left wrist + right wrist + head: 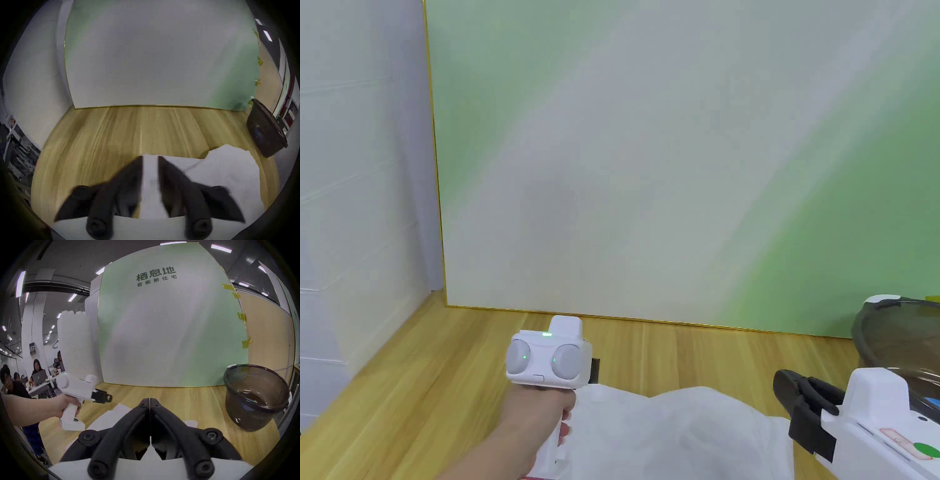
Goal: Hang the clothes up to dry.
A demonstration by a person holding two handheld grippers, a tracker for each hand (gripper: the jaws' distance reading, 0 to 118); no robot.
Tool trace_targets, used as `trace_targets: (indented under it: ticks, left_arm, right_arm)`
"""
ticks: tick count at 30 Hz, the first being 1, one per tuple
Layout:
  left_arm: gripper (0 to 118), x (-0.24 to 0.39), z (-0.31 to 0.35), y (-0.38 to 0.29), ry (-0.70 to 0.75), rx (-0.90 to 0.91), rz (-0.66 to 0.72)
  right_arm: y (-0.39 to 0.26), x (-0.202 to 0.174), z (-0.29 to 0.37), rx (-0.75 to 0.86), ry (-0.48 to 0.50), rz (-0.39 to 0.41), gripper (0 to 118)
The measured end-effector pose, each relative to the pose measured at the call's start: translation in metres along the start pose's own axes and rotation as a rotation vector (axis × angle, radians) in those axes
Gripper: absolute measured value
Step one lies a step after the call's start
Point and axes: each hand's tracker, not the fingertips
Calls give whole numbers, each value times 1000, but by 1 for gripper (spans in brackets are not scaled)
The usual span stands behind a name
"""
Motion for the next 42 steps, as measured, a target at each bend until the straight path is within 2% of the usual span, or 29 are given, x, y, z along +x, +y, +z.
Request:
trace_targets:
  ticks: [1, 3, 5, 8, 12, 13, 14, 15, 18, 20, 25, 28, 30, 31, 32, 33, 34, 35, 36, 38, 40, 41, 42]
  left_arm:
    - [50, 0, -6, 4, -8, -17, 17]
    - [114, 6, -25, 9, 6, -81, 15]
    - [108, 6, -30, 8, 39, -47, -19]
    - [110, 4, -46, 3, 81, -106, -25]
    - [110, 4, -69, -2, 60, -170, -16]
    - [107, 4, -70, -3, 55, -172, -10]
    - [98, 5, -71, -4, 54, -172, -6]
    - [65, 5, -71, -5, 48, -174, -6]
    - [4, 7, -75, -4, 50, -136, -83]
    - [3, 3, -79, -2, -7, -168, -20]
    - [3, -1, -70, -4, 2, -173, 32]
    - [3, -1, -68, -5, 2, -171, 11]
    - [3, -1, -71, -4, 4, -168, -6]
    - [3, -1, -70, -4, 5, -167, -11]
    - [3, -1, -70, -5, 3, -173, -8]
    - [3, 0, -70, -5, 5, -170, -4]
    - [3, 0, -70, -5, 6, -169, -4]
    - [3, 1, -70, -6, 8, -167, -13]
    - [3, 2, -69, -7, 11, -165, -24]
    - [3, 3, -70, -7, 14, -163, -34]
    - [3, 3, -69, -8, 16, -161, -39]
    - [3, 3, -71, -7, 16, -161, -44]
    - [3, 3, -71, -7, 14, -160, -43]
  right_arm:
    - [-1, 2, -2, -3, 1, -5, 0]
    - [-3, 3, -3, -5, -1, -11, 0]
    - [-6, 8, -5, -7, -5, -16, 0]
    - [-12, 14, -8, -21, -21, -28, 0]
    - [-18, 25, -14, -43, -45, -47, 0]
    - [-20, 28, -16, -46, -46, -51, 0]
    - [-22, 30, -18, -51, -50, -57, 0]
    - [-23, 31, -20, -57, -53, -61, 0]
    - [-24, 32, -24, -71, -66, -57, 0]
    - [-23, 34, -27, -78, -64, -56, 0]
    - [-10, 38, -41, -124, -114, -44, 0]
    - [5, 45, -63, -212, -179, -31, 0]
    - [14, 57, -91, -338, -176, -77, 3]
    - [16, 64, -106, -412, -193, -115, 24]
    - [15, 71, -120, -472, -185, -159, 64]
    - [10, 79, -136, -551, -164, -176, 113]
    - [8, 85, -148, -614, -182, -189, 118]
    - [7, 92, -158, -601, -193, -235, 112]
    - [6, 98, -169, -628, -248, -231, 109]
    - [-3, 107, -188, -711, -291, -247, 109]
    - [-13, 118, -203, -759, -334, -318, 107]
    - [-18, 123, -210, -788, -346, -360, 102]
    - [-24, 125, -212, -804, -336, -385, 88]
